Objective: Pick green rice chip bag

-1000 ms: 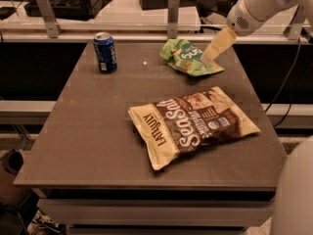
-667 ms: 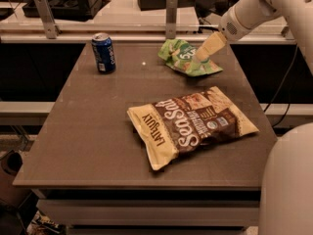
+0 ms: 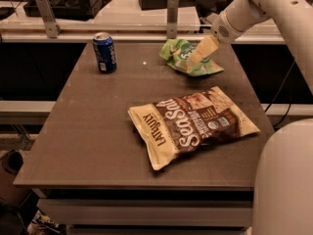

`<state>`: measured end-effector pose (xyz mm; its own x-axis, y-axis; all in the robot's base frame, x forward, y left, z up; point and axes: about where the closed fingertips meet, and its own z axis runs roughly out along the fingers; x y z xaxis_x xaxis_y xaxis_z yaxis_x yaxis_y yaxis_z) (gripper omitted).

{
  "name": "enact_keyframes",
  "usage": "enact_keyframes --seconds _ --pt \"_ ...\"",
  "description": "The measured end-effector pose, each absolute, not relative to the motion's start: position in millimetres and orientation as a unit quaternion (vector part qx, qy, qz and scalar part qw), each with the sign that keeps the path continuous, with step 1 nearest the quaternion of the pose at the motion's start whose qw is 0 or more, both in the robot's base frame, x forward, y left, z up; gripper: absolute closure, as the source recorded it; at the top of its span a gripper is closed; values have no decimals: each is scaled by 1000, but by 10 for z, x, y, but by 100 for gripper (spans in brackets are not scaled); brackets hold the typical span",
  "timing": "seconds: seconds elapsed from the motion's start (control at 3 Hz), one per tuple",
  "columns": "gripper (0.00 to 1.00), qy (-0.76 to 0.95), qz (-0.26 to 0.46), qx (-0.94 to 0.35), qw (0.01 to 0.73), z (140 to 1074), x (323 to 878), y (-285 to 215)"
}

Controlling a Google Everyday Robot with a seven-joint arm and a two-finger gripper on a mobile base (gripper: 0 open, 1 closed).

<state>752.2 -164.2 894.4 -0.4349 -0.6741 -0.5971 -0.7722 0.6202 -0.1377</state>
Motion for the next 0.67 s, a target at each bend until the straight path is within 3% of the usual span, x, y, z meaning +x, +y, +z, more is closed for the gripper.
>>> enact_keyframes --seconds 0.67 --pt "0 866 50 -419 268 8496 7598 -1233"
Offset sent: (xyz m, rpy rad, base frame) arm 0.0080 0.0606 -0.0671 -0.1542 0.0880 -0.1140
